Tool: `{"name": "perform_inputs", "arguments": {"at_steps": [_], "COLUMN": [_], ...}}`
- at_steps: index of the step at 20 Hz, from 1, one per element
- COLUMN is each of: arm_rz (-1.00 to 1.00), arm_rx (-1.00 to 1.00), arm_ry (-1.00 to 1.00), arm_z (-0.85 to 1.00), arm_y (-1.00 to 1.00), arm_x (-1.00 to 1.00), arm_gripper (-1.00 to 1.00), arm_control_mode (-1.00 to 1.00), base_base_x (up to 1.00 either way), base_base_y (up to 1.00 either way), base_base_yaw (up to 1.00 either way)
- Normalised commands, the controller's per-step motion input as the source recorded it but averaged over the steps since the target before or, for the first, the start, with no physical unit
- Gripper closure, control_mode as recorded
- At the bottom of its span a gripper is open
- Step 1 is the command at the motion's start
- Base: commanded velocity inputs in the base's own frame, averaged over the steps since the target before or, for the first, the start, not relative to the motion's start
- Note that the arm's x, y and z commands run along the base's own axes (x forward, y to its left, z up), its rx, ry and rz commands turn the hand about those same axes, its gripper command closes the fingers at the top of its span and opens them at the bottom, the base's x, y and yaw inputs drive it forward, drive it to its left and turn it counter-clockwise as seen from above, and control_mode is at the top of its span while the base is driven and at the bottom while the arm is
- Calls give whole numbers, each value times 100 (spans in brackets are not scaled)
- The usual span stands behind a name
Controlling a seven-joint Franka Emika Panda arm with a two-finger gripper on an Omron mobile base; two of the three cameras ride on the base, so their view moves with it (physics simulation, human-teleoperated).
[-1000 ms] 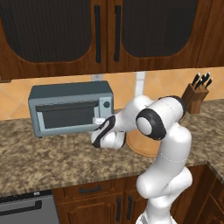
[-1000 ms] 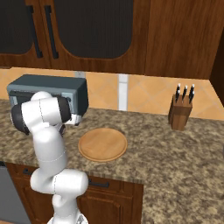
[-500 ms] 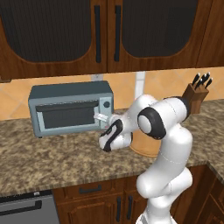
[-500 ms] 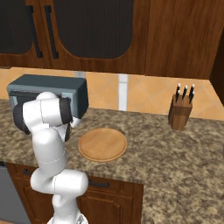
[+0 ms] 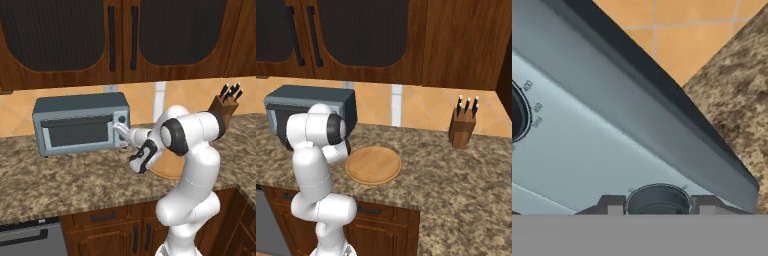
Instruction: Pick up the kebab skewer and baguette bread, and place them inside the toaster oven. Close the toaster oven door and start by setting the timer.
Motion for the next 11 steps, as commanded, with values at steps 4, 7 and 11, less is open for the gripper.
{"name": "perform_inputs", "arguments": {"at_steps": [4, 7, 11], "arm_rz": [-4, -2, 0], "arm_rx": [44, 47, 49], "arm_ry": [-16, -19, -20], "arm_z": [-7, -10, -5], "arm_y": [-31, -36, -43], "arm_x": [0, 0, 0], "arm_gripper": [100, 100, 100], "arm_control_mode": [-100, -100, -100], "base_base_x": [0, 0, 0], "base_base_y": [0, 0, 0], "base_base_yaw": [0, 0, 0]}}
